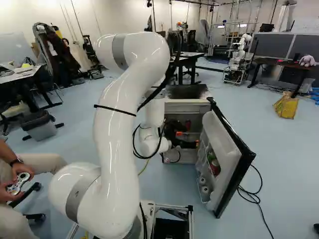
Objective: Grab a drink from the fridge
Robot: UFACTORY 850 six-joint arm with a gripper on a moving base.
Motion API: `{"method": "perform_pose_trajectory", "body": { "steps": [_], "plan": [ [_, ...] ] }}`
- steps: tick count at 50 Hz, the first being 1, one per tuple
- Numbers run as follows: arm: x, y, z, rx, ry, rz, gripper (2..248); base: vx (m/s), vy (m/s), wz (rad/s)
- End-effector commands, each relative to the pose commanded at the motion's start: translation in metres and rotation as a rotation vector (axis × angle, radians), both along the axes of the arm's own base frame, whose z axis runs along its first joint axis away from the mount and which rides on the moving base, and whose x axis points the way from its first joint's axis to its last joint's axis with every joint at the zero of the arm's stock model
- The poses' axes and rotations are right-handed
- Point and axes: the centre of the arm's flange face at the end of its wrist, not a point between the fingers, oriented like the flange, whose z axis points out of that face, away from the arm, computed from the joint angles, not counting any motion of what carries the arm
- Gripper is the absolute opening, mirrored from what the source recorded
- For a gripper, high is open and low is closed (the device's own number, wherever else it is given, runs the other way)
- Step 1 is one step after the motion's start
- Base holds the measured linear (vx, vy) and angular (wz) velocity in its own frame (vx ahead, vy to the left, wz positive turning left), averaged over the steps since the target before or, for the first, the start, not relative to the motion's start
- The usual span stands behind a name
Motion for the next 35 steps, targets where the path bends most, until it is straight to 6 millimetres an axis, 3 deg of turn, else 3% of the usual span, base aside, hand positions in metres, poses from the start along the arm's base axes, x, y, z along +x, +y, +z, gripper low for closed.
{"method": "perform_pose_trajectory", "body": {
  "steps": [35],
  "plan": [
    [0.059,-0.027,-0.059,0.073,-0.042,0.266,247,0.0,0.0,0.0]
  ]
}}
